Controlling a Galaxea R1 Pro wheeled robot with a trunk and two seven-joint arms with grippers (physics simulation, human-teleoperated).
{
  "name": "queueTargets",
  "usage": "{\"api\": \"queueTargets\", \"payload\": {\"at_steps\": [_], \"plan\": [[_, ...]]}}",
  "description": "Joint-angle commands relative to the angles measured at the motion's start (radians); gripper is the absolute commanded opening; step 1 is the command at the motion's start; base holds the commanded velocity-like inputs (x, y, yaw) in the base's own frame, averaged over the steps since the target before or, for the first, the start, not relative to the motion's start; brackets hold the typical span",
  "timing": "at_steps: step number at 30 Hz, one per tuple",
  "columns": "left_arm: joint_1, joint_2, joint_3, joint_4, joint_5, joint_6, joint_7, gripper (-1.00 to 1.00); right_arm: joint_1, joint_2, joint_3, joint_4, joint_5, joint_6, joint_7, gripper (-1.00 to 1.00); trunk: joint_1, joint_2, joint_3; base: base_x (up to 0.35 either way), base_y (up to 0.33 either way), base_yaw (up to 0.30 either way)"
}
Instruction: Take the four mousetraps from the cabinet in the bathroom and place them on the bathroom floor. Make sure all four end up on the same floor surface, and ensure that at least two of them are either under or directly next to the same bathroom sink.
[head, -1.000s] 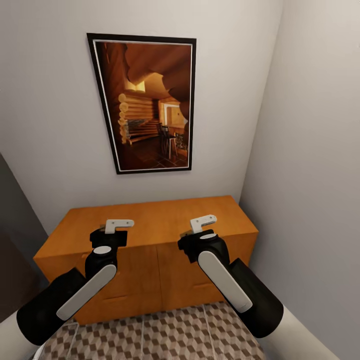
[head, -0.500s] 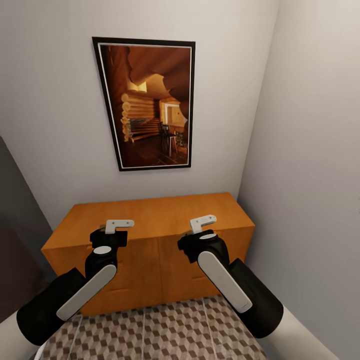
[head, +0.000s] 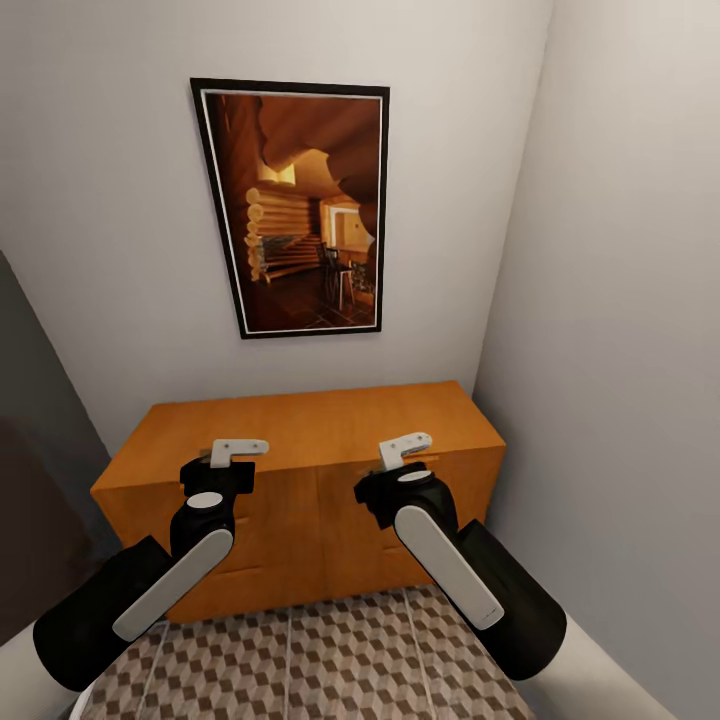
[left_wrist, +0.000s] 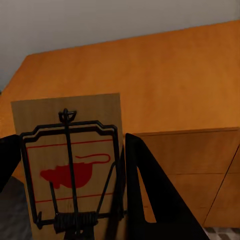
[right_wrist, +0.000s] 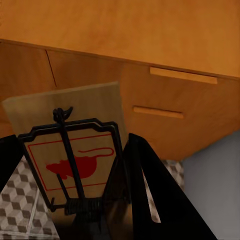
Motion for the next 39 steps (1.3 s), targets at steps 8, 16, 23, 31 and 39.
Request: {"api": "queueTargets", "payload": {"at_steps": [8, 16, 23, 31, 39], "plan": [[-0.002, 0.001, -0.003, -0.001, 0.002, 0.011, 0.008, -1.00, 0.006, 0.000, 0.001, -0.001, -0.010, 0.005, -0.011, -1.00, 0.001, -0.002, -0.002, -0.080, 0.000, 0.000], [-0.002, 0.001, -0.003, -0.001, 0.002, 0.011, 0.008, -1.00, 0.007, 0.001, 0.003, -0.002, -0.010, 0.005, -0.011, -1.00, 0.001, -0.002, -0.002, -0.061, 0.000, 0.000], [-0.002, 0.000, -0.003, -0.001, 0.002, 0.011, 0.008, -1.00, 0.007, 0.001, 0.003, -0.001, -0.010, 0.005, -0.011, -1.00, 0.001, -0.002, -0.002, -0.125, 0.000, 0.000], [-0.002, -0.001, -0.003, -0.001, 0.002, 0.011, 0.007, -1.00, 0.007, 0.001, 0.003, -0.001, -0.010, 0.005, -0.011, -1.00, 0.001, -0.002, -0.002, -0.182, 0.000, 0.000], [-0.002, -0.001, -0.003, -0.001, 0.002, 0.011, 0.007, -1.00, 0.007, 0.000, 0.003, -0.001, -0.010, 0.005, -0.011, -1.00, 0.001, -0.002, -0.002, -0.229, 0.000, 0.000]]}}
